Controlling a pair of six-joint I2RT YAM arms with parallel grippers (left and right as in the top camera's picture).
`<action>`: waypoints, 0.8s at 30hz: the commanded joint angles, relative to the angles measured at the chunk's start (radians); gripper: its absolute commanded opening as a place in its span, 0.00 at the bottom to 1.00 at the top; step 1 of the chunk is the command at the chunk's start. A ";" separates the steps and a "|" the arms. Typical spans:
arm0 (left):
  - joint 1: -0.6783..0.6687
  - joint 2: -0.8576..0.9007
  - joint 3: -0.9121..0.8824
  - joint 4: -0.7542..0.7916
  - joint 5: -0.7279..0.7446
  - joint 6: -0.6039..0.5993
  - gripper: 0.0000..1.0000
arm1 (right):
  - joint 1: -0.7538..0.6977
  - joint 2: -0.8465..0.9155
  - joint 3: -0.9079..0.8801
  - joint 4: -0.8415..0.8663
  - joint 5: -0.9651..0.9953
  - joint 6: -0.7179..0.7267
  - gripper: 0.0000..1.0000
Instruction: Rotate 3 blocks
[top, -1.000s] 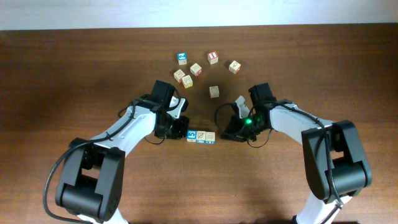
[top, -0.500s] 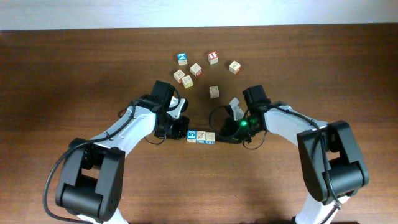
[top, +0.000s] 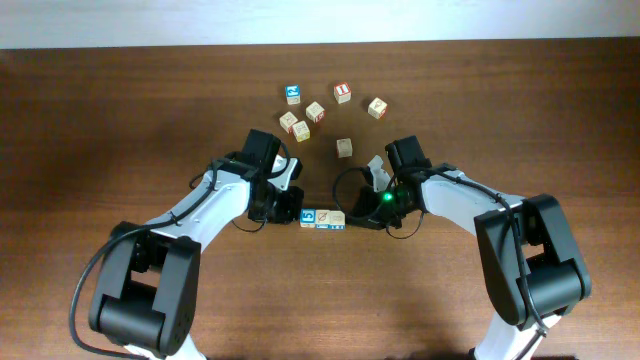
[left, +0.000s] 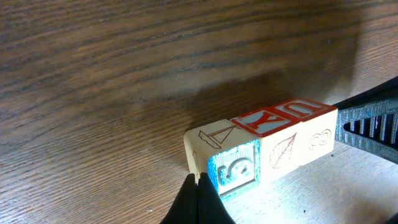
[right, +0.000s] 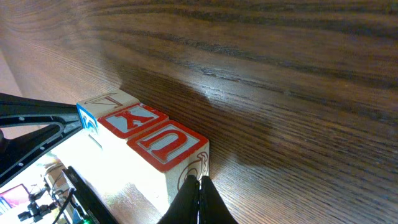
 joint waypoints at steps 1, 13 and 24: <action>0.004 0.009 -0.005 0.002 0.016 -0.005 0.00 | 0.006 -0.003 -0.006 0.004 -0.016 -0.017 0.04; 0.002 0.009 -0.006 -0.013 -0.049 -0.214 0.00 | 0.021 -0.016 -0.006 0.008 0.011 -0.016 0.04; 0.001 0.028 -0.006 -0.008 -0.015 -0.200 0.00 | 0.022 -0.016 -0.006 0.008 0.011 -0.016 0.04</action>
